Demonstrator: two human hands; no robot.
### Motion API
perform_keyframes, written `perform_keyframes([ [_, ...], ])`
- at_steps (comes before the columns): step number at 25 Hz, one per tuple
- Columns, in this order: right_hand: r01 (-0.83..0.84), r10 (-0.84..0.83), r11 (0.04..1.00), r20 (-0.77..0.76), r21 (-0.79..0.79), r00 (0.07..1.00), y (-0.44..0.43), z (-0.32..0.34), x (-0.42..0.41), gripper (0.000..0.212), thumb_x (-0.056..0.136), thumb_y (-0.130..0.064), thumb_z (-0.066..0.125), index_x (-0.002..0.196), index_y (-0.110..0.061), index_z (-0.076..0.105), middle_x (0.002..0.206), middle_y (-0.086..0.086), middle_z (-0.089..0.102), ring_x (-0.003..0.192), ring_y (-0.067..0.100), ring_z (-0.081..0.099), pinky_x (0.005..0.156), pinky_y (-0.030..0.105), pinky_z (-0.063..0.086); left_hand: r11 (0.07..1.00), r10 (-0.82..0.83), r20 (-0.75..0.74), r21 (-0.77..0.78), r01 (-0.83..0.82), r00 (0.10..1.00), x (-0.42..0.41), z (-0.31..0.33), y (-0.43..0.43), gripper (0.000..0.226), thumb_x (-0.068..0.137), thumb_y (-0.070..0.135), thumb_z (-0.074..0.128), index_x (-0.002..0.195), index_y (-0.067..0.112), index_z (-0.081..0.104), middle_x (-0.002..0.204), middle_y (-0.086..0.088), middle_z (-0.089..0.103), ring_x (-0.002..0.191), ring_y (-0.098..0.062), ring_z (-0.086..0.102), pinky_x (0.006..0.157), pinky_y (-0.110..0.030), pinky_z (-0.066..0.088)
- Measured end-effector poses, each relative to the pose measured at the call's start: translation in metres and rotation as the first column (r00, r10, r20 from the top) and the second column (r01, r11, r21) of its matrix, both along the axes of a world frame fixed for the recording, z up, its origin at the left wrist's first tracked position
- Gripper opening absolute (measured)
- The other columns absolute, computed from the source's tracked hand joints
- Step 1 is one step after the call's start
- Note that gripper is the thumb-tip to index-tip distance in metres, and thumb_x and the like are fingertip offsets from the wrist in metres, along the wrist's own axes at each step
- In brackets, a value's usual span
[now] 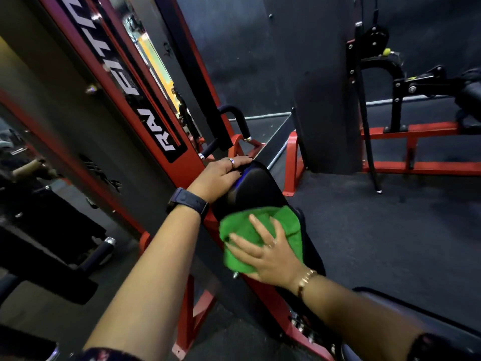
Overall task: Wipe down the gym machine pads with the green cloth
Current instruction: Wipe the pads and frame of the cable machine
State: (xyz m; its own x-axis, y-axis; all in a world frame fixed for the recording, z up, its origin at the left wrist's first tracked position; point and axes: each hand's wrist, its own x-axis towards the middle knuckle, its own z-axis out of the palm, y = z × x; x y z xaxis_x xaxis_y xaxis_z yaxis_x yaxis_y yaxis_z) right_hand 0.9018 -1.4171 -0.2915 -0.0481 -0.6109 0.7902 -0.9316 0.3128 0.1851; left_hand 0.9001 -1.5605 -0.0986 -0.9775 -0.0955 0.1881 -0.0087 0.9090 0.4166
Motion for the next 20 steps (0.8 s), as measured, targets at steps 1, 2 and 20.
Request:
perform_keyframes([
  [1, -0.019, 0.022, 0.998, -0.049, 0.053, 0.999, 0.010, -0.021, -0.004, 0.066, 0.075, -0.059, 0.057, 0.134, -0.032, 0.046, 0.146, -0.010, 0.030, 0.140, 0.043, 0.015, 0.087, 0.065, 0.040, 1.000, 0.011, -0.026, -0.006, -0.011, 1.000, 0.003, -0.004, 0.004, 0.045, 0.087, -0.007, 0.047, 0.128, 0.010, 0.054, 0.135, -0.006, 0.052, 0.125, -0.006, 0.039, 0.101, 0.001, 0.018],
  [2, -0.028, 0.033, 0.997, -0.066, 0.076, 0.997, 0.017, -0.031, -0.008, 0.067, 0.075, -0.061, 0.056, 0.134, -0.033, 0.046, 0.145, -0.011, 0.031, 0.141, 0.042, 0.015, 0.085, 0.065, 0.042, 1.000, 0.021, -0.060, 0.000, -0.022, 0.998, 0.005, -0.007, 0.008, 0.045, 0.087, -0.008, 0.046, 0.128, 0.010, 0.054, 0.135, -0.006, 0.051, 0.125, -0.005, 0.037, 0.100, 0.003, 0.016],
  [20, -0.116, 0.214, 0.942, -0.296, 0.315, 0.931, 0.065, -0.132, -0.060, 0.089, 0.064, -0.055, 0.064, 0.144, -0.040, 0.028, 0.150, -0.006, 0.018, 0.140, 0.042, 0.014, 0.077, 0.057, 0.052, 0.990, 0.138, -0.177, 0.023, -0.136, 0.975, 0.014, -0.012, 0.027, 0.044, 0.089, -0.005, 0.043, 0.127, 0.013, 0.056, 0.135, -0.004, 0.053, 0.128, -0.006, 0.038, 0.110, -0.017, 0.023],
])
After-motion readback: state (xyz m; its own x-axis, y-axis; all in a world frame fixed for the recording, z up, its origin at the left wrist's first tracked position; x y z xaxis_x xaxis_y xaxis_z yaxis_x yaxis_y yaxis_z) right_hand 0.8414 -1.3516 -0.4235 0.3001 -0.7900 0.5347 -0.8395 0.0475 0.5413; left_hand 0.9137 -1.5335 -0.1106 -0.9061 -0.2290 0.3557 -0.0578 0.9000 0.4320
